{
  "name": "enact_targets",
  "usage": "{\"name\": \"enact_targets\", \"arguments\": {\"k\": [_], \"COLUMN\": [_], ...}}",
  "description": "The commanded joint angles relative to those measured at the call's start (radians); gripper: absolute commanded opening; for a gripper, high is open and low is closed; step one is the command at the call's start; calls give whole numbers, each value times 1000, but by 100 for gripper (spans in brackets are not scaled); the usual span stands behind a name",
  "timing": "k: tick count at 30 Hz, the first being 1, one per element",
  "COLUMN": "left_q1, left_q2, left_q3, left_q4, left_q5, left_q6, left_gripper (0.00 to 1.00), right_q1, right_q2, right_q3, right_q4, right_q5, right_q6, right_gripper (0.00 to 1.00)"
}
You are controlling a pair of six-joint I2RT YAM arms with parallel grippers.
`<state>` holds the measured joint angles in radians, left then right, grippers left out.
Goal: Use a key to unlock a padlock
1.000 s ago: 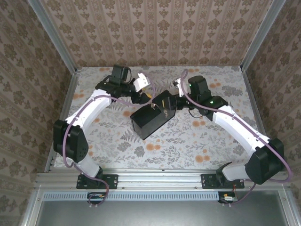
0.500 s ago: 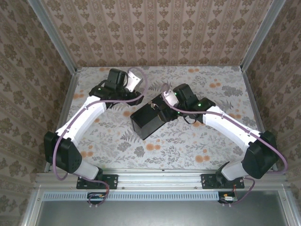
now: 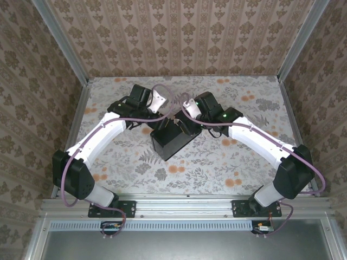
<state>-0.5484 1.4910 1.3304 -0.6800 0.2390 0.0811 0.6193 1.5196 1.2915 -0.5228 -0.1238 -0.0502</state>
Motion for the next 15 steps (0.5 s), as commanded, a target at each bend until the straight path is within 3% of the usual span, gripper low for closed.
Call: {"name": "enact_targets", "arguments": {"k": [1, 6, 11, 13, 15], "left_q1": [1, 18, 62, 62, 63], "left_q2": [-6, -39, -76, -81, -90], "left_q3": [-28, -84, -123, -123, -131], "left_q4": [-41, -13, 14, 2, 1], "left_q5": [25, 49, 112, 115, 111], "left_q6": [-24, -66, -106, -108, -121], "left_gripper": [54, 53, 52, 52, 51], "right_q1": [12, 22, 32, 39, 47], "right_q2": [20, 28, 48, 50, 45], "right_q3": [15, -15, -17, -21, -36], "right_q4": [-37, -18, -17, -17, 24], "right_q5": [25, 49, 60, 71, 80], "right_q6": [-12, 14, 22, 23, 21], "right_gripper": [53, 49, 37, 38, 46]}}
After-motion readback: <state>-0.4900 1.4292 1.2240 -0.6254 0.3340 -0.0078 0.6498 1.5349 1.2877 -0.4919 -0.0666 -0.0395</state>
